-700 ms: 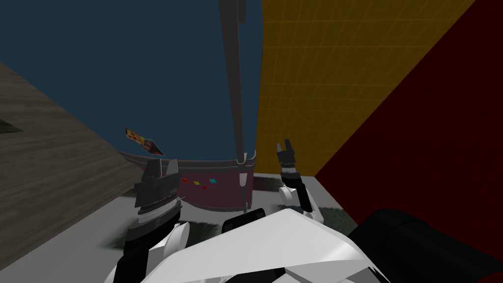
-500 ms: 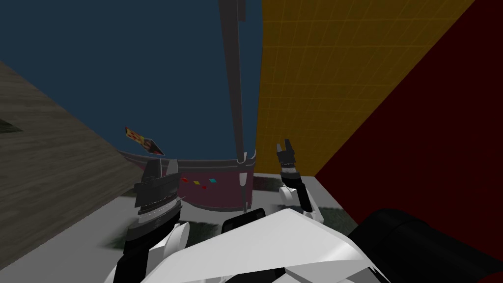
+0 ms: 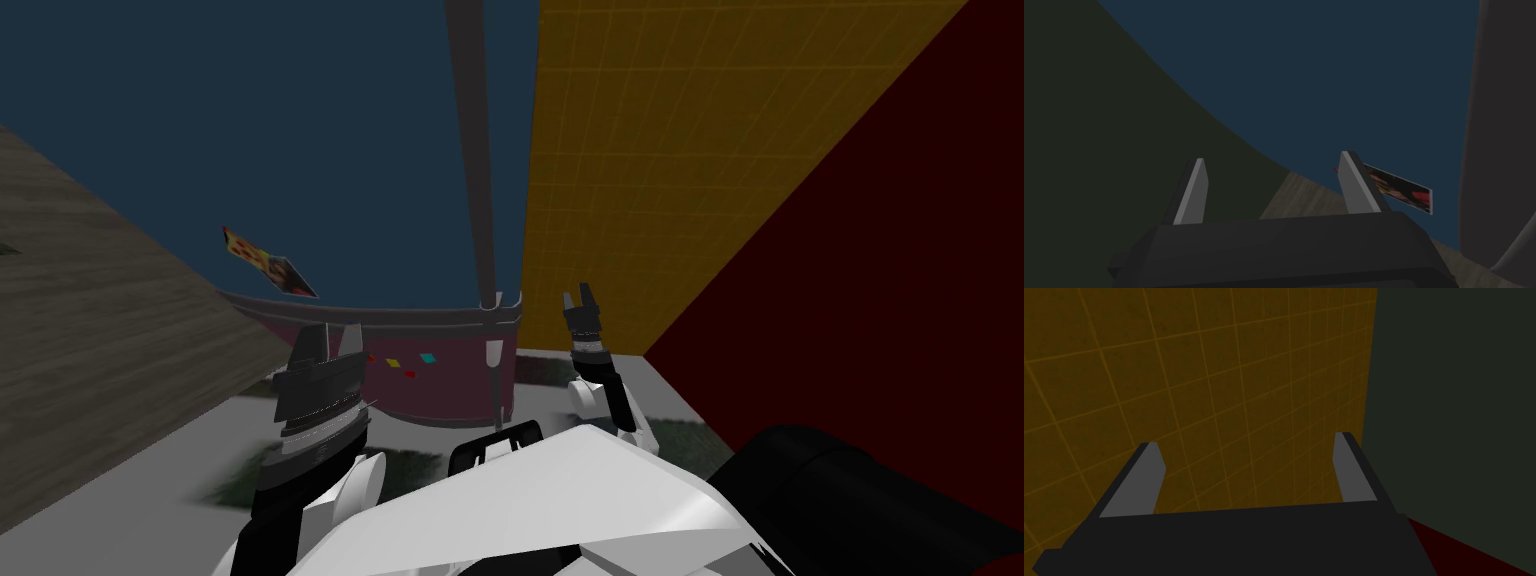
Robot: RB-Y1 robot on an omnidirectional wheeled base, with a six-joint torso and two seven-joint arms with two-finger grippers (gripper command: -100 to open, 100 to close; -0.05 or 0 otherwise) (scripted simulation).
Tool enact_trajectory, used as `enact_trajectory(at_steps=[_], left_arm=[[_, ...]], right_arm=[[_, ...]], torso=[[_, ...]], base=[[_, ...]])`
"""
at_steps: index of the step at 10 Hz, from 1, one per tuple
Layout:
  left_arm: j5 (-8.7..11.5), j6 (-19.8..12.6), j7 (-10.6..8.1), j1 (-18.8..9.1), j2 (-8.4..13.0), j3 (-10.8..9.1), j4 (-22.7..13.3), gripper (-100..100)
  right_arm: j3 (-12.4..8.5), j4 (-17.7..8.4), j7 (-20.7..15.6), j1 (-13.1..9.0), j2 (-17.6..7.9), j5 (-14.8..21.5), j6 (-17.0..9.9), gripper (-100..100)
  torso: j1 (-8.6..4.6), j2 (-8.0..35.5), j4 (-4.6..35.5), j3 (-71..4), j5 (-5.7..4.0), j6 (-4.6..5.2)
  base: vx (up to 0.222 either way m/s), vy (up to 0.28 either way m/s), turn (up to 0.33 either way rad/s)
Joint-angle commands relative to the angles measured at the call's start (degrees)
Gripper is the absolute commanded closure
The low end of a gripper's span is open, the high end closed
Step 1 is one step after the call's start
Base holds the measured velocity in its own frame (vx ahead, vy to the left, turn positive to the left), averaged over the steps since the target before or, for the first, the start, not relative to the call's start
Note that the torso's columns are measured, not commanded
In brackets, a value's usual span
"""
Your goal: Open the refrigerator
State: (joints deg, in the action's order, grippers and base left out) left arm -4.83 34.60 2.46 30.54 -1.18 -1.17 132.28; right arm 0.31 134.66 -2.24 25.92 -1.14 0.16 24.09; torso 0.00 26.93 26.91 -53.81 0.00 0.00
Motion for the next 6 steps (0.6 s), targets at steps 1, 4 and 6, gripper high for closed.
enact_trajectory(at_steps=[1, 4, 6], left_arm=[[0.0, 0.0, 0.00, 0.0, 0.0, 0.00, 0.0, 0], [0.2, -1.5, -0.50, -0.1, 4.1, -0.65, 0.3, -100], [0.4, -3.8, -1.21, -0.2, 7.4, -1.58, 0.7, -100]], right_arm=[[0.0, 0.0, 0.0, 0.0, 0.0, 0.0, 0.0, 0], [0.0, 0.0, 0.0, 0.0, 0.0, 0.0, 0.0, 0], [0.0, 0.0, 0.0, 0.0, 0.0, 0.0, 0.0, 0]], torso=[[0.00, 4.2, 4.2, -8.5, 0.00, 0.00], [-0.03, 14.6, 14.6, -29.3, 0.00, 0.00], [-0.11, 15.1, 15.3, -30.8, -0.03, 0.00]], base=[[0.000, 0.000, 0.000], [-0.013, -0.010, -0.005], [-0.026, -0.044, -0.030]])
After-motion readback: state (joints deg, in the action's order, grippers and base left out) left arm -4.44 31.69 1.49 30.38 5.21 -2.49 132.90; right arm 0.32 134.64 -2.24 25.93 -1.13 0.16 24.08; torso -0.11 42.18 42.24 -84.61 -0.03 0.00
